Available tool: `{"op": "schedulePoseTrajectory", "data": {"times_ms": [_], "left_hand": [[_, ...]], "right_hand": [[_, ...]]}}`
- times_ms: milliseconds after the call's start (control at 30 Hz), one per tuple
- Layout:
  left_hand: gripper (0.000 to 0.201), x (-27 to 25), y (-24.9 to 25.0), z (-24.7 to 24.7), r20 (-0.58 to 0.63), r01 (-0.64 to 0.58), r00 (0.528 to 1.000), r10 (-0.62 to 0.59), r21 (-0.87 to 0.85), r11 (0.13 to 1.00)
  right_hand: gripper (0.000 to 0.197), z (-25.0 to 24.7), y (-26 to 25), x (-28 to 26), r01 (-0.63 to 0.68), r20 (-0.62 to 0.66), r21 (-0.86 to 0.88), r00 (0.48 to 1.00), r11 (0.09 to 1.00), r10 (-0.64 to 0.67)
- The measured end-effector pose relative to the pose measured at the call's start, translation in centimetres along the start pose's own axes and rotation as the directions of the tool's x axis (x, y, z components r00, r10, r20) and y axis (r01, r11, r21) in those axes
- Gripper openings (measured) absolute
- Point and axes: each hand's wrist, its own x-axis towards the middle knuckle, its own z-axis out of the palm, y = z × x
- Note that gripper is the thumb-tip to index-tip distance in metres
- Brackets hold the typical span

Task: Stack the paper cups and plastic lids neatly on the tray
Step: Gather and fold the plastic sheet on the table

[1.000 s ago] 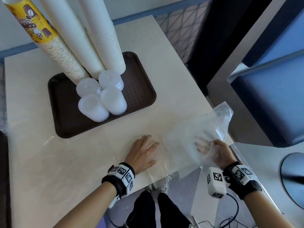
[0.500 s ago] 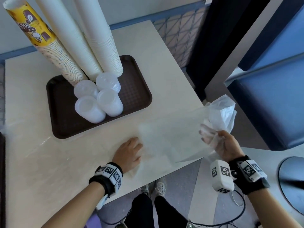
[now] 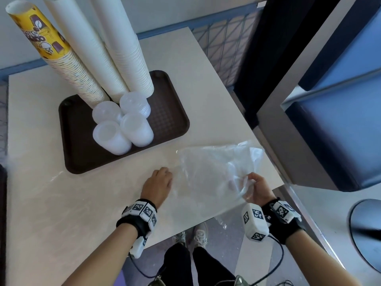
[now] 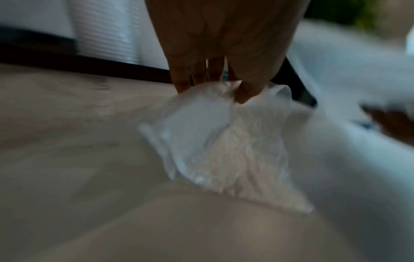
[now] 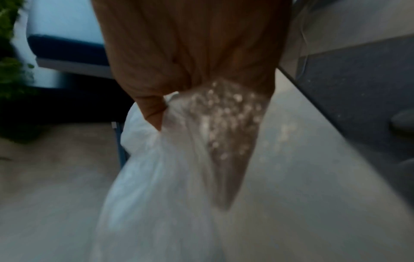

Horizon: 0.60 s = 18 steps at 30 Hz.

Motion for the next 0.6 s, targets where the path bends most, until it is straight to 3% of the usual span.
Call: {"op": "schedulePoseTrajectory", "data": {"times_ms": [67,133,200,233,333,400,533,600], "left_hand": [[0.003,-0.3,-0.8,-0.8,-0.021,0.152,0.986,-0.163,-0.258,0.954],[0.003,-0.7,-1.1,-2.3,-0.047,0.289,0.930,-0.365,-0.520,0.804],[0.011,-0.9,-0.9,-4.0,-0.036,0.339,0.868,-0.494,-0.685,0.645],[0.017,-1.0,-0.6,-5.0,-0.040,0.323,0.855,-0.518,-0.740,0.590],[0.017,-0.6,1.4,-8.0,-0.107,0.179,0.873,-0.476,-0.838,0.516],[0.011,0.1,3.2,-9.1,-0.150,0.091,0.903,-0.403,-0.850,0.520],[0.011,1.8,6.8,-8.2,-0.077,0.041,0.982,-0.173,-0.805,0.591],[0.011,2.7,8.0,-6.0,-0.031,-0.004,0.999,-0.026,-0.720,0.694]], "right_hand": [[0.029,-0.5,0.6,0.7,0.001,-0.077,0.017,0.997,1.000,0.000],[0.020,-0.9,1.4,0.9,0.030,-0.071,-0.009,0.997,1.000,-0.030],[0.036,-1.4,1.9,1.4,0.070,-0.077,-0.054,0.994,0.996,-0.074],[0.029,-1.2,1.9,1.2,0.079,-0.090,-0.084,0.992,0.993,-0.086],[0.028,-1.1,1.8,0.9,0.108,-0.055,-0.081,0.992,0.991,-0.112],[0.031,-1.3,2.0,1.0,0.143,-0.102,-0.074,0.983,0.987,-0.151],[0.047,-1.8,2.8,1.1,0.161,-0.167,-0.080,0.971,0.984,-0.173],[0.077,-2.0,3.3,1.3,0.187,-0.156,-0.112,0.967,0.976,-0.204]]}}
